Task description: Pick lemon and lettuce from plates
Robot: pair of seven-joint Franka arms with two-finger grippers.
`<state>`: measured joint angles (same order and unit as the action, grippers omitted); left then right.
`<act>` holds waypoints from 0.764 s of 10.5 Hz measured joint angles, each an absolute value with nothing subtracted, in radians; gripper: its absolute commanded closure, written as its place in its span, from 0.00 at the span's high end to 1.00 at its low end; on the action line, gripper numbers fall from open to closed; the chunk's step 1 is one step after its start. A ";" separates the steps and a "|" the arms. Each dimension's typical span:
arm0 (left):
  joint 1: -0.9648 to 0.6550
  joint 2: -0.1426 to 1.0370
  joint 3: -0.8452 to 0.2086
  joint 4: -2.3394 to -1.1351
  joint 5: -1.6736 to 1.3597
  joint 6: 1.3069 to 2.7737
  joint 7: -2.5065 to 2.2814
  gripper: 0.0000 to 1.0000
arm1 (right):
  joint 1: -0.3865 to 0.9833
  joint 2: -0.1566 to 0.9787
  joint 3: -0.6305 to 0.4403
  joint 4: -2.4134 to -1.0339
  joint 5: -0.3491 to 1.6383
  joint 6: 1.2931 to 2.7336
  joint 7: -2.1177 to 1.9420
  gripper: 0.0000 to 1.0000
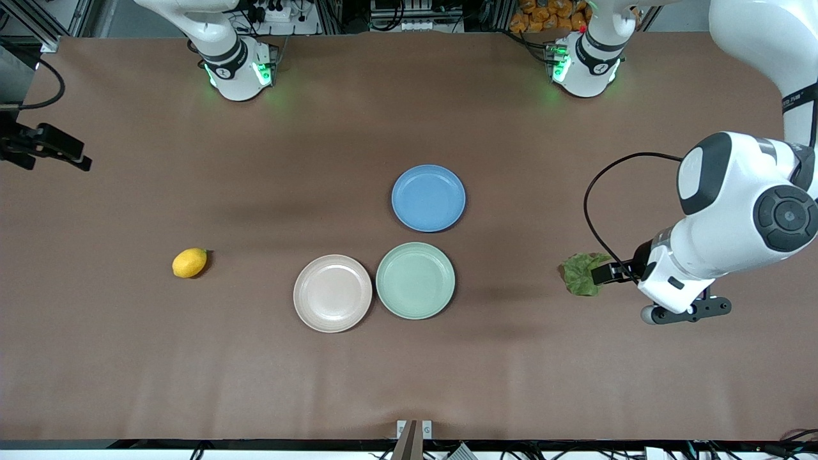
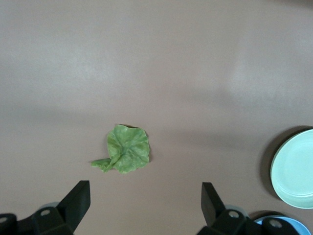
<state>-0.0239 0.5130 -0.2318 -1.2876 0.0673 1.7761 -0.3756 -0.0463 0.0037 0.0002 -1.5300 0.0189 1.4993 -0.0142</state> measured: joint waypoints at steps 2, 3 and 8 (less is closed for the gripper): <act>-0.024 0.486 -0.231 -1.287 0.080 1.776 -0.356 1.00 | -0.022 0.014 0.005 -1.530 0.019 1.511 -0.014 1.00; -0.023 0.471 -0.229 -1.292 0.082 1.774 -0.329 1.00 | -0.021 0.018 0.005 -1.530 0.019 1.523 -0.014 1.00; -0.025 0.349 -0.228 -1.436 0.082 1.763 -0.292 1.00 | -0.022 0.020 0.003 -1.515 0.019 1.552 -0.014 1.00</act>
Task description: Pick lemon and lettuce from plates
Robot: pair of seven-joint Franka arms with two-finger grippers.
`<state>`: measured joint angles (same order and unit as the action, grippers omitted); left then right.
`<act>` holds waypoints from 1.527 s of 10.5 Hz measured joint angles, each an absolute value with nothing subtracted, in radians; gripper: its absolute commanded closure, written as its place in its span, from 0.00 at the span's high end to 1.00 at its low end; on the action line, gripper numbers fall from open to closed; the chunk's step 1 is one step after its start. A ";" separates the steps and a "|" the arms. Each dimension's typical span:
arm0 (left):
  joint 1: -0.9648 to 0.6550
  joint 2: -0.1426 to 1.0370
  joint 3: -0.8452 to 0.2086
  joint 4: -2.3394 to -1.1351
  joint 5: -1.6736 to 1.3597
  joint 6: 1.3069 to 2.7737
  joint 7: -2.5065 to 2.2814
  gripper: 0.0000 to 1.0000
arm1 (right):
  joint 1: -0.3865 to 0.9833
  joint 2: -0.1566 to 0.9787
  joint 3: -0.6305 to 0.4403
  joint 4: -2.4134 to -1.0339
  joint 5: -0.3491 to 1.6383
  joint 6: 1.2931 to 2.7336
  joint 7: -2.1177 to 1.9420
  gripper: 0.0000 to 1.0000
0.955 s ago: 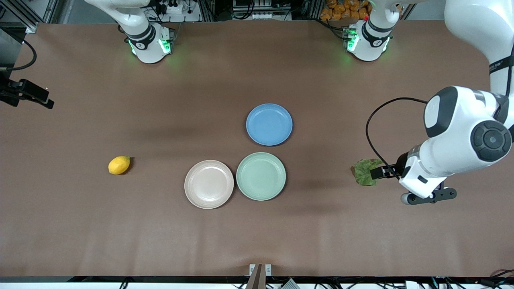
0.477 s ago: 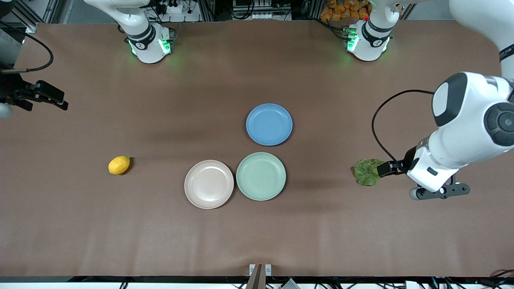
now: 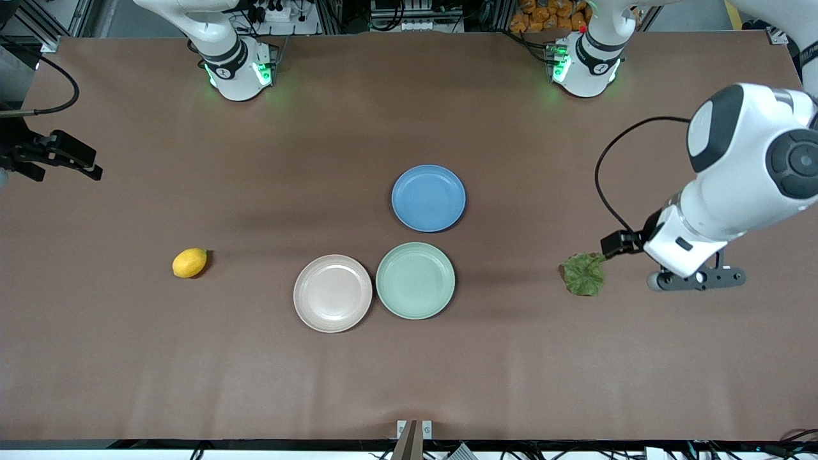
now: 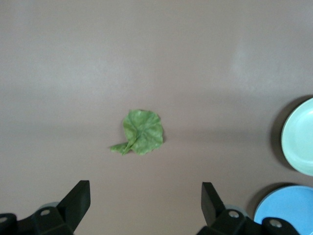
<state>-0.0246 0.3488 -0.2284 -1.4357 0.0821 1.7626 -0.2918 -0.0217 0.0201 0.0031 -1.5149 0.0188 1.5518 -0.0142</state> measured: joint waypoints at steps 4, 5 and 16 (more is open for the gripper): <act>-0.024 0.250 -0.188 -1.540 0.073 1.745 -0.209 1.00 | -0.019 0.020 0.005 -1.513 0.019 1.565 -0.014 1.00; -0.030 0.228 -0.174 -1.553 0.070 1.733 -0.197 1.00 | -0.019 0.020 0.005 -1.513 0.019 1.567 -0.014 1.00; -0.072 0.089 -0.071 -1.521 -0.001 1.574 -0.094 1.00 | -0.040 0.020 0.000 -1.477 0.059 1.557 -0.015 1.00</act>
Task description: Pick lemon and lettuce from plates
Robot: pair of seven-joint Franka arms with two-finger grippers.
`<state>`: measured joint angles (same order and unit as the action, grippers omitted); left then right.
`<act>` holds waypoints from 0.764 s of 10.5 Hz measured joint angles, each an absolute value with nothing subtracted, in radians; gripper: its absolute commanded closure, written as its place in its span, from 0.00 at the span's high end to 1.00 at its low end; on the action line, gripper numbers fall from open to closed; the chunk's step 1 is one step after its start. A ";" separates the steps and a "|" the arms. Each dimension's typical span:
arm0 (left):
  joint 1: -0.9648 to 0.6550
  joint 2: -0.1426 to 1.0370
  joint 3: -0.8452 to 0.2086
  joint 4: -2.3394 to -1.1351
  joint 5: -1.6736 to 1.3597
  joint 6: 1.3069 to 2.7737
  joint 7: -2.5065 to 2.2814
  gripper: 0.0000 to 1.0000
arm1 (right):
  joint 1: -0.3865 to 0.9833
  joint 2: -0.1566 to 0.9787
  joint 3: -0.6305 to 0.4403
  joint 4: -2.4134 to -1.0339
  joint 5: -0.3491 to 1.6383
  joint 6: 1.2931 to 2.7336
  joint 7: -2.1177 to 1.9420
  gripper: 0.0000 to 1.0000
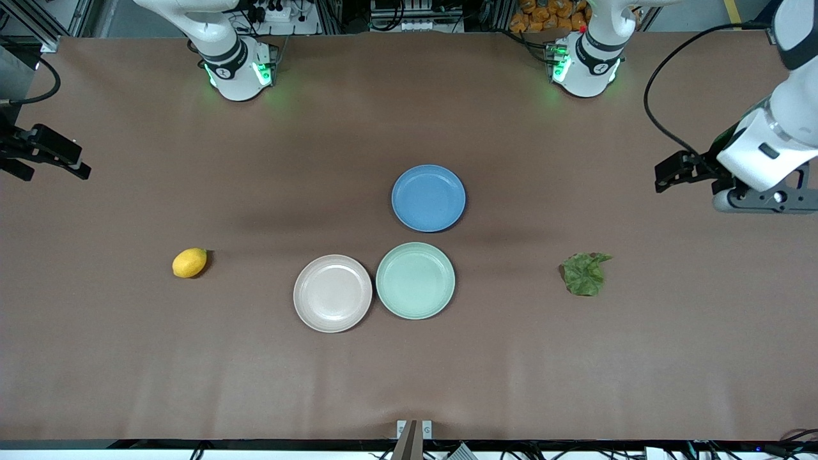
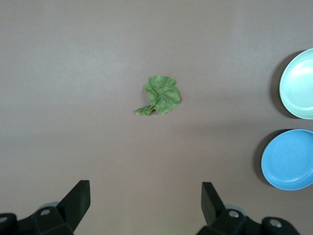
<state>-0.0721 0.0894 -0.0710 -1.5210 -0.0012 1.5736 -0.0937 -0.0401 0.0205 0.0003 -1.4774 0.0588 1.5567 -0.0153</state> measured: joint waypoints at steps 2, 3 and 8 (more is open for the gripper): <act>-0.068 0.071 -0.069 -1.499 -0.001 1.544 -0.094 1.00 | -0.032 0.021 0.005 -1.477 -0.008 1.527 -0.022 1.00; -0.067 0.058 -0.069 -1.495 -0.001 1.538 -0.094 1.00 | -0.028 0.020 0.007 -1.476 -0.018 1.519 -0.022 1.00; -0.054 0.015 -0.068 -1.493 -0.002 1.498 -0.094 1.00 | -0.027 0.021 0.008 -1.477 -0.019 1.512 -0.022 1.00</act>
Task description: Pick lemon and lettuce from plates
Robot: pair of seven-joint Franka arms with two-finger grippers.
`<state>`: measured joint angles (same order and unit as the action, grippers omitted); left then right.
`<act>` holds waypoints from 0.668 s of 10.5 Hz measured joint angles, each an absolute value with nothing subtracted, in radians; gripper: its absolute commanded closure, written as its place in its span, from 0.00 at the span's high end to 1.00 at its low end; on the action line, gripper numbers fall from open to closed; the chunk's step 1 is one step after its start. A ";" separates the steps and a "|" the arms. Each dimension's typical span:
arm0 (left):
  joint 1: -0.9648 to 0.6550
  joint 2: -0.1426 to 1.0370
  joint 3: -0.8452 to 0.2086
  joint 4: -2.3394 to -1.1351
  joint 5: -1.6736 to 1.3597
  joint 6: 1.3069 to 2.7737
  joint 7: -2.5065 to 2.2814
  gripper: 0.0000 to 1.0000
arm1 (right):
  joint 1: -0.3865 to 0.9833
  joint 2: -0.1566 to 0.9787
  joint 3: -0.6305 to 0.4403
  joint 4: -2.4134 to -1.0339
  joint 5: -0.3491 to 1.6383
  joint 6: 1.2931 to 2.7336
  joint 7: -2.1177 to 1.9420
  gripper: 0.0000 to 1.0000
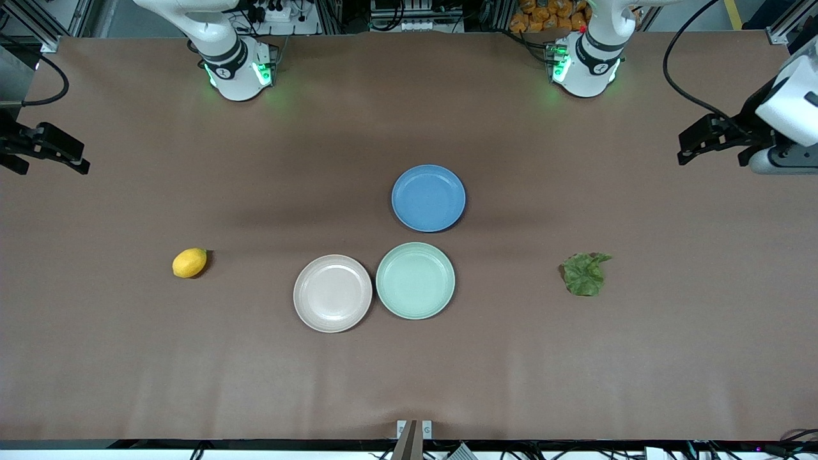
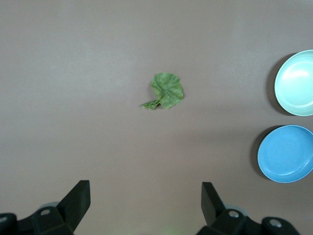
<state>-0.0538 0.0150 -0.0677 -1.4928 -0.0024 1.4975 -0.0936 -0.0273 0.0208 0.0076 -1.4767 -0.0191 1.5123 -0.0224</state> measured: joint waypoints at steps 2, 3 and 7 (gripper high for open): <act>-0.043 0.009 -0.065 -1.498 -0.002 1.488 -0.084 1.00 | -0.027 0.022 0.007 -1.477 -0.019 1.513 -0.022 1.00; -0.041 0.011 -0.064 -1.508 -0.002 1.489 -0.082 1.00 | -0.027 0.024 0.007 -1.477 -0.019 1.514 -0.022 1.00; -0.034 0.016 -0.064 -1.569 -0.002 1.524 -0.081 1.00 | -0.033 0.033 0.006 -1.477 0.022 1.516 -0.022 1.00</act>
<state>-0.0340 0.0162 -0.0639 -1.5691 -0.0024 1.5237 -0.0814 -0.0328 0.0331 0.0056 -1.4767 0.0221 1.5165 -0.0225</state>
